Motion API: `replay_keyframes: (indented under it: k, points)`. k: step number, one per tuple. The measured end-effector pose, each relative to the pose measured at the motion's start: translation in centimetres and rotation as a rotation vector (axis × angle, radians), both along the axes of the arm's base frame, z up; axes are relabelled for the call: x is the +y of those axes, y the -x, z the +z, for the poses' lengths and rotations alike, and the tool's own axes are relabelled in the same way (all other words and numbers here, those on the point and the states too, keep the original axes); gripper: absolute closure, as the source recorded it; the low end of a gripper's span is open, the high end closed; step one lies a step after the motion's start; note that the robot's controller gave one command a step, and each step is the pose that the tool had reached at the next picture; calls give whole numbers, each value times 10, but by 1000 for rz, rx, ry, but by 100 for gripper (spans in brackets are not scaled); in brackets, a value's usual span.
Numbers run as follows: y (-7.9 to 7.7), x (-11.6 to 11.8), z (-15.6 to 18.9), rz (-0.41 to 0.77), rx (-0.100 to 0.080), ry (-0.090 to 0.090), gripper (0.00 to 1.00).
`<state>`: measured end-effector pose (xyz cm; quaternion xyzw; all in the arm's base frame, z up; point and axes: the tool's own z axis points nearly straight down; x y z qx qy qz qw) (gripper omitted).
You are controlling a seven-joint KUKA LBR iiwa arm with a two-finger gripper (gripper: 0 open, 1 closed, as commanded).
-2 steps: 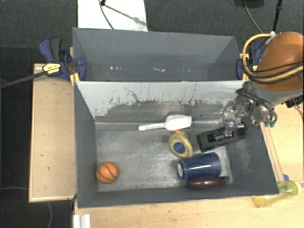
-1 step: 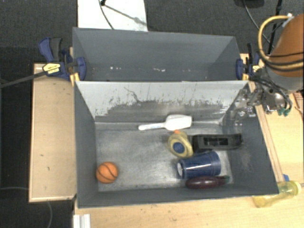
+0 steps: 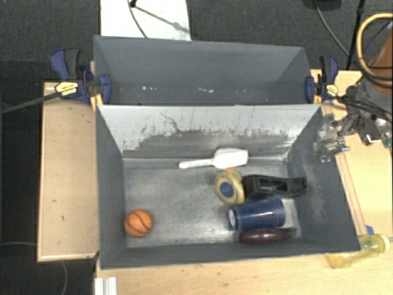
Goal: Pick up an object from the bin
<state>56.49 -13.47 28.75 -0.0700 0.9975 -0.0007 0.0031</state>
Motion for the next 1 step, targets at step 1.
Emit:
replay_keyframes:
  k: [1]
  points:
    - [-3,-1,-132,61,2,-1,0]
